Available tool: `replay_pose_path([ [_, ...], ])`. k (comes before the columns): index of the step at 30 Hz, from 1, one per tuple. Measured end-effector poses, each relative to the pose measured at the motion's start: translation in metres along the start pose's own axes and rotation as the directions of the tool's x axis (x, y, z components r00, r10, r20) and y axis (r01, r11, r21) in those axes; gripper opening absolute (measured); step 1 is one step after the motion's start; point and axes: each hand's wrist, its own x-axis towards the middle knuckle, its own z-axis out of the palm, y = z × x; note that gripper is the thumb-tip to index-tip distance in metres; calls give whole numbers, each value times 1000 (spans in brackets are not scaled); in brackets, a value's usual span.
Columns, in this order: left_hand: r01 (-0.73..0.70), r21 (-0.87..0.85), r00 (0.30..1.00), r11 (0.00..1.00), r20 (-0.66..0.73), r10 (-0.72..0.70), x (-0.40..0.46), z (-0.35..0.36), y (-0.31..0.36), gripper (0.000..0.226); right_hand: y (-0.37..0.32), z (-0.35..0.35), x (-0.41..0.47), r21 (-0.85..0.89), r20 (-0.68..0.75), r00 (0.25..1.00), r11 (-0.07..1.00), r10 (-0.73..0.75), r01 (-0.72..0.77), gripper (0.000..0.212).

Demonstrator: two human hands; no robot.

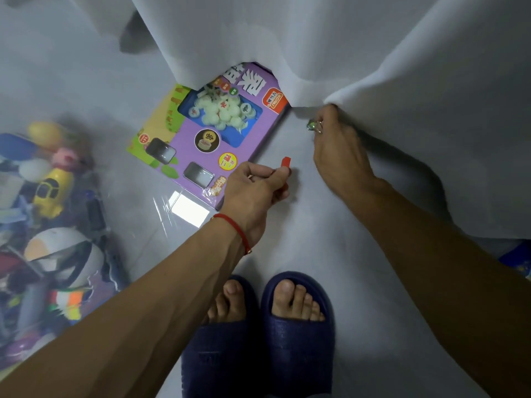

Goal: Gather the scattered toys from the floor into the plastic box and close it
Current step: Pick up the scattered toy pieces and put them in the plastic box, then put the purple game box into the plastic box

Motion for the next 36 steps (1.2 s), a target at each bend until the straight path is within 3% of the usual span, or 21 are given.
replay_pose_path([
  [3, -21, -1, 1000, 1000, -16, 21, -1, -3, 3, 20, -1, 7, 13, -254, 16, 995, 962, -96, 97, 50],
  [7, -32, -23, 999, 999, -37, 31, -7, -9, 5, 22, -3, 17, 19, -437, 23, 979, 879, -200, 190, 42],
  [9, -30, -41, 998, 999, -47, 28, -12, -11, 4, 21, -5, 16, 19, -448, 51, 975, 867, -218, 217, 39],
  [11, -16, -54, 999, 998, -46, 14, -18, -13, 4, 18, -4, 13, 15, -296, 82, 986, 941, -148, 166, 32],
  [13, -3, -62, 999, 998, -32, 1, -29, -18, 5, 17, -5, 5, -3, 110, 206, 978, 992, 45, -68, 18],
  [14, 3, -71, 1000, 998, -24, -5, -38, -22, 7, 18, -7, -1, -18, 339, 331, 933, 904, 143, -259, 17],
  [15, 3, -73, 999, 997, -31, -5, -48, -26, 9, 19, -10, -9, -35, 502, 448, 871, 751, 199, -429, 15],
  [16, 6, -79, 999, 997, -38, -9, -62, -31, 13, 19, -12, -18, -53, 593, 526, 827, 612, 198, -523, 14],
  [17, 14, -96, 999, 995, -36, -17, -77, -37, 17, 19, -16, -30, -70, 640, 571, 806, 527, 160, -558, 12],
  [19, 17, -161, 1000, 987, -9, -19, -111, -53, 28, 20, -31, -58, -101, 665, 629, 776, 478, 58, -574, 10],
  [24, -74, -207, 997, 976, 19, 80, -201, -113, 68, 27, -117, -147, -151, 620, 716, 682, 584, -149, -524, 15],
  [29, -224, -107, 961, 969, -189, 202, -269, -203, 117, 12, -254, -204, -174, 583, 783, 521, 692, -339, -426, 17],
  [34, -185, -205, 963, 961, -231, 136, -308, -277, 149, 23, -376, -183, -202, 592, 783, 475, 713, -402, -374, 19],
  [36, -166, -98, 968, 981, -207, 143, -306, -298, 158, 35, -395, -163, -201, 578, 781, 501, 736, -373, -353, 30],
])
